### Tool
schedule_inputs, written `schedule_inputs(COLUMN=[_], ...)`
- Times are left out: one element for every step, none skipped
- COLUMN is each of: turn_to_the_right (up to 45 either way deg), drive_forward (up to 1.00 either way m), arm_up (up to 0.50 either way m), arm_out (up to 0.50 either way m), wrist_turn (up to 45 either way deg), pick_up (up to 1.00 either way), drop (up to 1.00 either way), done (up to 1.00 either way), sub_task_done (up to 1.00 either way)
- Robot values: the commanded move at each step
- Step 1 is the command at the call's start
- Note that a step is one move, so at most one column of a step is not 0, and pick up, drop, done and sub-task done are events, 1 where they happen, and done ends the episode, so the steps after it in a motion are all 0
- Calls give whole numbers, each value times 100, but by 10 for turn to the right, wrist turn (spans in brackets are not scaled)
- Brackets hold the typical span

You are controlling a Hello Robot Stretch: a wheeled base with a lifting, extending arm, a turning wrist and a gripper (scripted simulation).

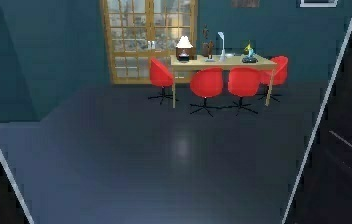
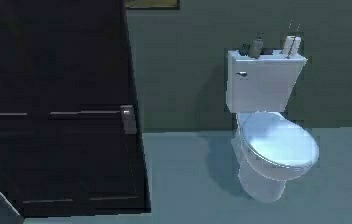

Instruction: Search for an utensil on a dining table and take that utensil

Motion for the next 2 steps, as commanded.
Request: schedule_inputs(turn_to_the_right=[0,90], drive_forward=[100,0], arm_up=[0,0], arm_out=[0,0], wrist_turn=[0,0], pick_up=[0,0], drop=[0,0], done=[0,0], sub_task_done=[0,0])
